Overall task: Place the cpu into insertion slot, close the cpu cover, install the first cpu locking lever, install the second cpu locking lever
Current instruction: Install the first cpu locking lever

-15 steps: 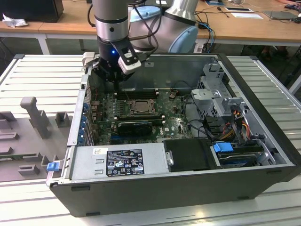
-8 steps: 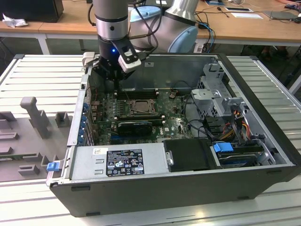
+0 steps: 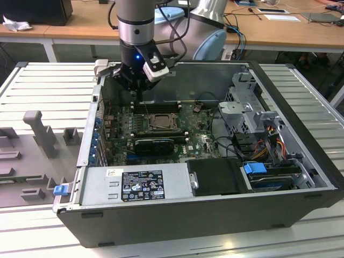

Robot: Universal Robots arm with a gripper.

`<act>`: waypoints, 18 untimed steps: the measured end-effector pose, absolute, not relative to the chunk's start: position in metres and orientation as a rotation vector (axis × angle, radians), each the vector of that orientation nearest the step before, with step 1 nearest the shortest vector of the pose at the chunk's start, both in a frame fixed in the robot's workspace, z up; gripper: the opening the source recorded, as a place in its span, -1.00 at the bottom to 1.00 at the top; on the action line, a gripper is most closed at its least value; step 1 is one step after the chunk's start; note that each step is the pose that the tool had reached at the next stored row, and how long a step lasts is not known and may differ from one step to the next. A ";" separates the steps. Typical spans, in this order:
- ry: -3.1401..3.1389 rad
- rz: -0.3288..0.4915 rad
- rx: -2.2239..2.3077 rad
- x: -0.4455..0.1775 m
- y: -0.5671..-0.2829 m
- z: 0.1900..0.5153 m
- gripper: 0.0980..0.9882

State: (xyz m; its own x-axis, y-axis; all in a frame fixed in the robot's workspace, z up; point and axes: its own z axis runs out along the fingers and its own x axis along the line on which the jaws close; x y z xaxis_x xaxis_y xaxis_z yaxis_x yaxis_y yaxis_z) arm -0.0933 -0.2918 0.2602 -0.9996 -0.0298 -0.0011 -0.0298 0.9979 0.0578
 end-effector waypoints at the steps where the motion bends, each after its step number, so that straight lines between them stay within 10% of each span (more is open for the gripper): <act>1: 3.140 0.091 -0.047 -0.091 -0.292 0.260 -0.98; 18: 3.139 0.091 -0.047 -0.057 -0.292 0.257 -0.98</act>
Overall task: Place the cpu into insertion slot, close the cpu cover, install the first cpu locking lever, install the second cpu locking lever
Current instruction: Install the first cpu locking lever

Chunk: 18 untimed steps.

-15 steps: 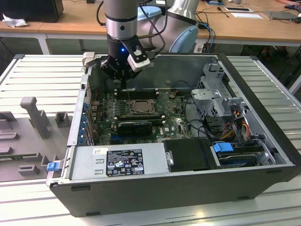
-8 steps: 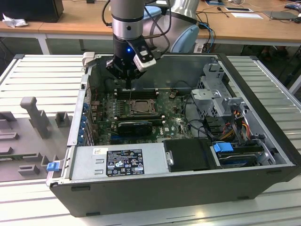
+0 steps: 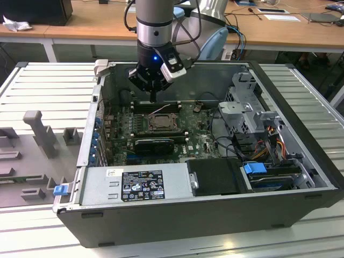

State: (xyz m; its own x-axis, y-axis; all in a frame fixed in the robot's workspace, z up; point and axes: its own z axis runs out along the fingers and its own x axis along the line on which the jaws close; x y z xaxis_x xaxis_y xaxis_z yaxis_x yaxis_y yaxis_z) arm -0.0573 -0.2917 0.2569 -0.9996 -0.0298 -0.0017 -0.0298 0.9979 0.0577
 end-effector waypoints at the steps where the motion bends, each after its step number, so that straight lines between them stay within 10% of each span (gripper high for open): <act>1: 3.139 0.091 -0.047 -0.056 -0.292 0.257 -0.98; 18: 3.136 0.115 -0.130 -0.038 -0.291 0.240 -0.98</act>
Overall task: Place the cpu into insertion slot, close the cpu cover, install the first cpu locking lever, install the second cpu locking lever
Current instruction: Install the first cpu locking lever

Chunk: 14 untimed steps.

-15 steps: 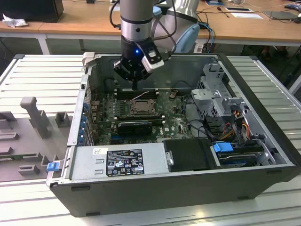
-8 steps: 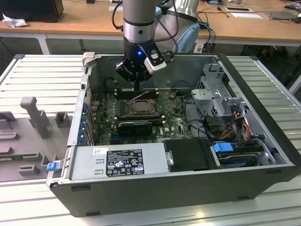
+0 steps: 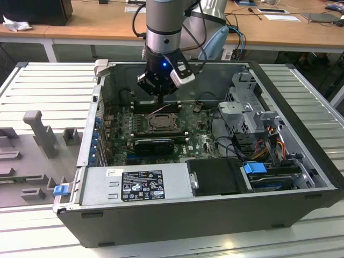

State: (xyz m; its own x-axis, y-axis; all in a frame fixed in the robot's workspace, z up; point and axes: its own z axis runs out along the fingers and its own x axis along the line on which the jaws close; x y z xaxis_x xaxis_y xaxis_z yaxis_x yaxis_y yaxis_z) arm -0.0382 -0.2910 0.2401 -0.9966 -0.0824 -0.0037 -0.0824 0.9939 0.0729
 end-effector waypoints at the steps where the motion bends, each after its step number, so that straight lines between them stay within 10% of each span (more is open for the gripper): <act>1: 3.136 0.115 -0.147 -0.038 -0.291 0.239 -0.98; 14: 3.134 0.137 -0.156 -0.022 -0.284 0.226 -0.98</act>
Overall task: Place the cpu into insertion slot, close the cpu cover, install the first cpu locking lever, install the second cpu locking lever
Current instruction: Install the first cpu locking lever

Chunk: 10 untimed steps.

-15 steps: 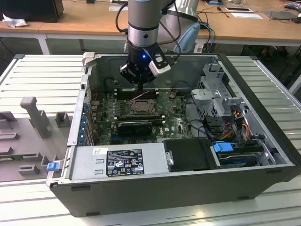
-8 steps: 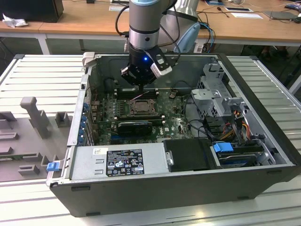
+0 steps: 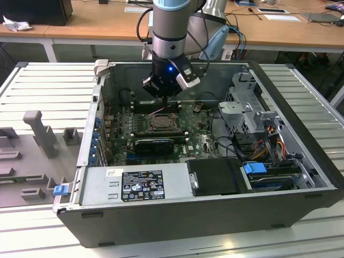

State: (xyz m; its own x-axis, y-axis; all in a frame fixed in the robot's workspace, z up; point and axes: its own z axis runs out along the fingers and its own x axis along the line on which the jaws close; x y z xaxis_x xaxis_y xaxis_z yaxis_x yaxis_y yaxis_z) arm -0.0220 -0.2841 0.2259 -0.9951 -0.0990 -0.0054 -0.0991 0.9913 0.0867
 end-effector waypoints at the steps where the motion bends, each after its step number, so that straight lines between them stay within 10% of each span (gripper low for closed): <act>1: 3.134 0.137 -0.150 -0.021 -0.284 0.225 -0.98; 10: 3.130 0.136 -0.125 -0.019 -0.284 0.213 -0.98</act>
